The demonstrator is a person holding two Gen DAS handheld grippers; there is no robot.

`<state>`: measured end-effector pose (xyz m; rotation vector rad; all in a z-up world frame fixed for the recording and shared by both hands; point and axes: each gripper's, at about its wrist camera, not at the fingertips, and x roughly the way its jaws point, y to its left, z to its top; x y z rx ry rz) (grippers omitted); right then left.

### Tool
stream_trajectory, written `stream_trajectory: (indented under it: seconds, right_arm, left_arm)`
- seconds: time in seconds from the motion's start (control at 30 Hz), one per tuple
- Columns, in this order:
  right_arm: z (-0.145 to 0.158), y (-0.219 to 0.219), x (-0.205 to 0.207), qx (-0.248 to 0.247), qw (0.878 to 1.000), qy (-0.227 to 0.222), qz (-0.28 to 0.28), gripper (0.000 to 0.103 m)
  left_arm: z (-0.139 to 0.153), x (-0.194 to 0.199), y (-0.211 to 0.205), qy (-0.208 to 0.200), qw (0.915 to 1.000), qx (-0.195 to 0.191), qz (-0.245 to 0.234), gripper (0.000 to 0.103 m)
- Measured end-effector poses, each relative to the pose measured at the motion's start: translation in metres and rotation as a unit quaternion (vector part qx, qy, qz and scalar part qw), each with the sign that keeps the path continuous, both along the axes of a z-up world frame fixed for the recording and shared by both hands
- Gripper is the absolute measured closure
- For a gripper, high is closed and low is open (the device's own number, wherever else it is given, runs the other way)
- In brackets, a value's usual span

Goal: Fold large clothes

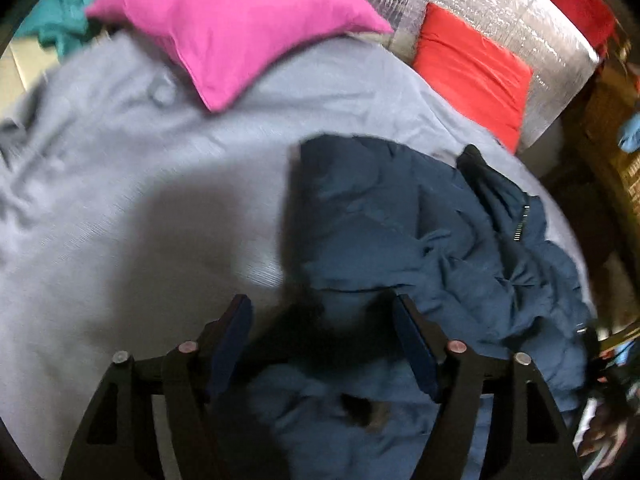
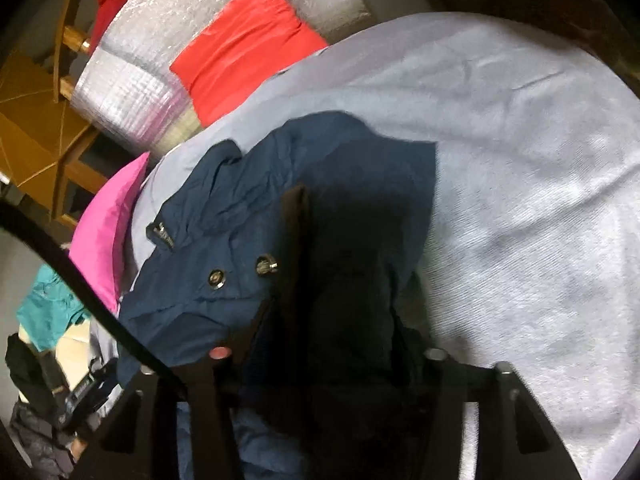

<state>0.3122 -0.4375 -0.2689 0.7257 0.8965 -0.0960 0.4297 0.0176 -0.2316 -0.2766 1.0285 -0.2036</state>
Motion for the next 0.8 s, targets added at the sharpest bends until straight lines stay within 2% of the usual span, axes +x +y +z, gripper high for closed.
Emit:
stream_trajectory:
  seconds: [0.03, 0.1, 0.2, 0.27, 0.33, 0.37, 0.4, 0.47, 0.53, 0.57, 0.6, 0.8]
  right_arm:
    - [0.004, 0.004, 0.001, -0.018, 1.0, -0.003, 0.004, 0.066]
    - [0.015, 0.013, 0.0, -0.056, 0.998, -0.014, 0.007, 0.075]
    - [0.035, 0.024, -0.004, -0.109, 0.993, -0.047, 0.003, 0.077]
    - [0.038, 0.027, -0.004, -0.127, 0.991, -0.052, 0.003, 0.077]
    - [0.022, 0.025, 0.003, -0.118, 0.993, -0.02, 0.004, 0.074]
    - [0.012, 0.024, 0.007, -0.108, 0.994, 0.001, 0.008, 0.067]
    - [0.006, 0.02, 0.007, -0.098, 0.995, 0.01, 0.008, 0.061]
    - [0.007, 0.013, 0.002, -0.072, 0.997, 0.017, -0.004, 0.058]
    - [0.015, 0.009, -0.003, -0.062, 0.998, 0.013, -0.003, 0.056]
    - [0.019, 0.008, -0.007, -0.064, 0.998, 0.008, -0.003, 0.047]
    - [0.022, 0.008, -0.013, -0.069, 0.998, 0.006, -0.007, 0.044]
    - [0.039, 0.005, -0.051, -0.067, 0.997, -0.023, -0.018, 0.044]
  left_arm:
    - [-0.003, 0.001, -0.003, 0.006, 1.0, -0.001, 0.0, 0.044]
    - [-0.003, 0.0, -0.01, -0.001, 0.9998, 0.02, -0.001, 0.047]
    - [-0.001, 0.0, -0.017, -0.007, 0.9992, 0.038, 0.0, 0.048]
    - [-0.005, 0.002, -0.02, -0.003, 0.9982, 0.06, 0.0, 0.044]
    - [-0.009, 0.004, -0.023, 0.003, 0.9975, 0.071, 0.0, 0.039]
    - [-0.009, 0.003, -0.022, 0.006, 0.9973, 0.073, 0.001, 0.038]
    - [-0.007, 0.002, -0.022, 0.008, 0.9971, 0.075, 0.003, 0.038]
    - [-0.004, 0.0, -0.02, 0.012, 0.9969, 0.077, 0.003, 0.038]
    - [0.003, -0.005, -0.018, 0.01, 0.9966, 0.082, 0.004, 0.038]
    - [0.008, -0.011, -0.016, 0.007, 0.9961, 0.087, 0.004, 0.038]
    - [0.012, -0.015, -0.013, 0.002, 0.9956, 0.094, 0.005, 0.038]
    - [0.032, -0.052, 0.005, -0.026, 0.9931, 0.113, 0.015, 0.038]
